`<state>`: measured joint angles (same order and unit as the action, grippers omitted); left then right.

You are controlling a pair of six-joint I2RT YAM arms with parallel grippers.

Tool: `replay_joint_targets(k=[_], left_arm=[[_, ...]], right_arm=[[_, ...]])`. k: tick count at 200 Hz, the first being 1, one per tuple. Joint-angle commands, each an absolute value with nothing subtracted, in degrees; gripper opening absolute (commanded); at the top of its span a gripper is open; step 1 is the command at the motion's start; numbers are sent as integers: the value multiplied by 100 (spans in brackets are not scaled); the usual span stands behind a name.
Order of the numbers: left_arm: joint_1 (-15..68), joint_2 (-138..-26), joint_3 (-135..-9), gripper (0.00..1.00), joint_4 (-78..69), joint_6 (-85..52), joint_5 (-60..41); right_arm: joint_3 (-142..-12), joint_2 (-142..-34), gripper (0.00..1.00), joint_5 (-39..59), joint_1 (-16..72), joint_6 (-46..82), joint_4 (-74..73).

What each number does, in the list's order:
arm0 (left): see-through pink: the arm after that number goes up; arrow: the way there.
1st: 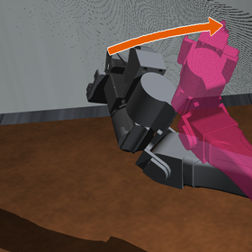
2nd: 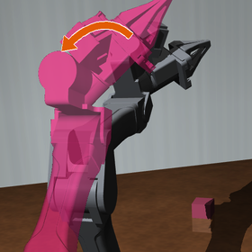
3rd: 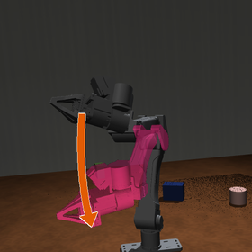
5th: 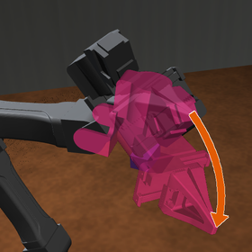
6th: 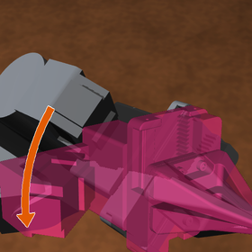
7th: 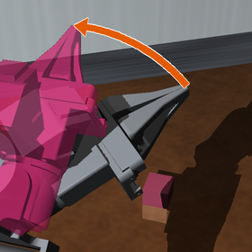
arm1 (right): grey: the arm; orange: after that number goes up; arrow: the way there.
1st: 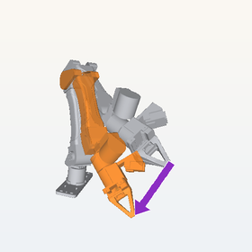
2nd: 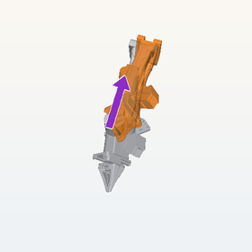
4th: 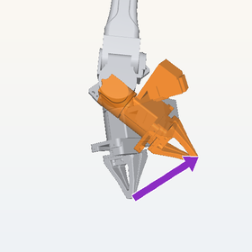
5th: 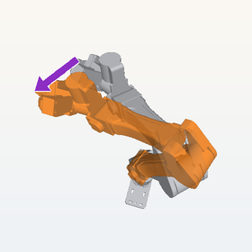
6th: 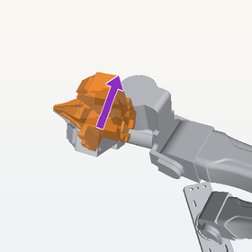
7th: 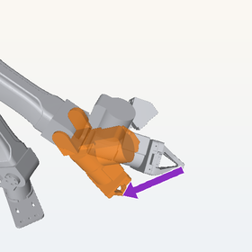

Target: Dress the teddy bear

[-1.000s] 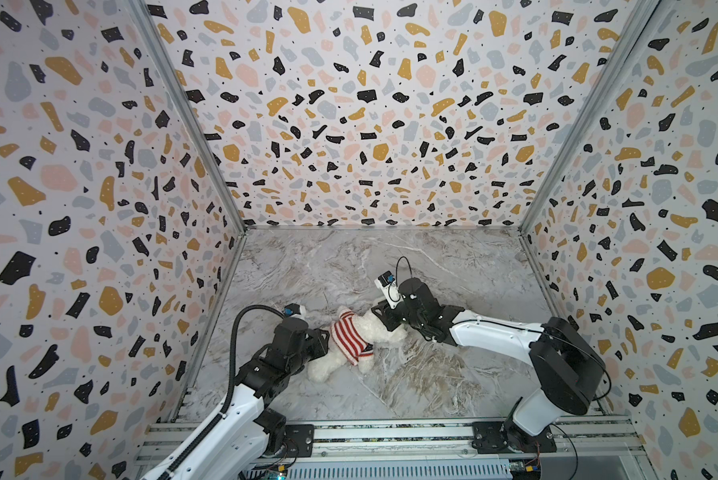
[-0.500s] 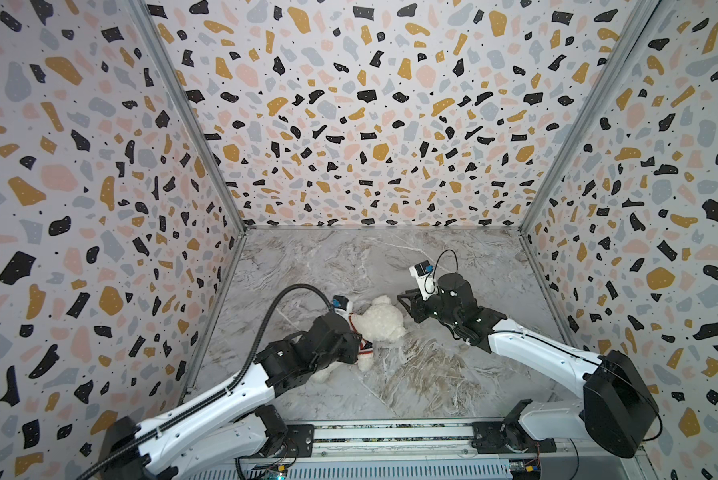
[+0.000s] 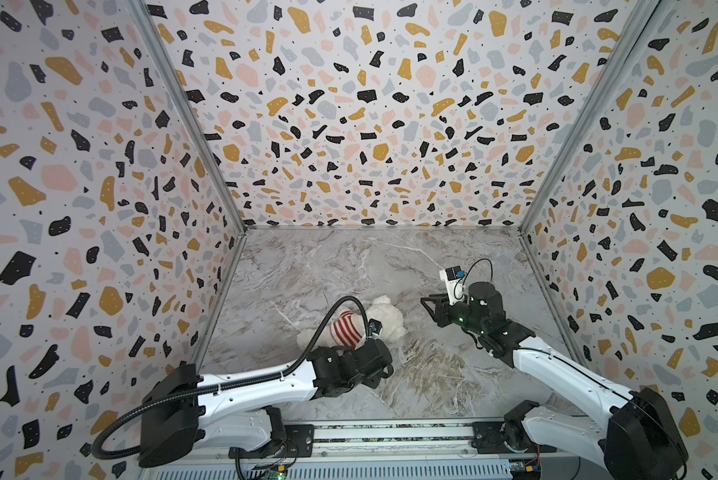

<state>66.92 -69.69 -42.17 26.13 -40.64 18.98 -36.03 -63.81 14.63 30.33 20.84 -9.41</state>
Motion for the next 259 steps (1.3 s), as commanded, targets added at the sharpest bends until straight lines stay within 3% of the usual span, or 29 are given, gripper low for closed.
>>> replay_joint_targets(k=[1, 26, 67, 78, 92, 154, 259], left_arm=[[6715, -7099, -4080, 59, 2615, -4324, 2300], [6716, -7471, -3968, 60, 2342, -4333, 2242], [6715, -8170, -4014, 52, 2111, -4409, 2444], [6717, -8378, -4070, 46, 2109, -4446, 2587], [6715, -8598, -4181, 31, 2116, -4474, 2786], [6715, -8606, -4294, 0, 2267, -4511, 3039], [6706, -7422, -4666, 0, 2651, -4206, 2600]], right_arm=[[-3595, -6327, 36, 1584, 3017, 2152, -981], [-3564, -6295, 36, 1607, 3006, 2143, -1016], [-3386, -6151, 36, 1662, 2923, 2190, -1109], [-3366, -6120, 36, 1726, 2862, 2195, -1111], [-3366, -6043, 36, 1783, 2782, 2175, -1049], [-3174, -5583, 36, 1800, 2593, 2206, -936], [-2951, -5148, 36, 1614, 2575, 2106, -1016]])
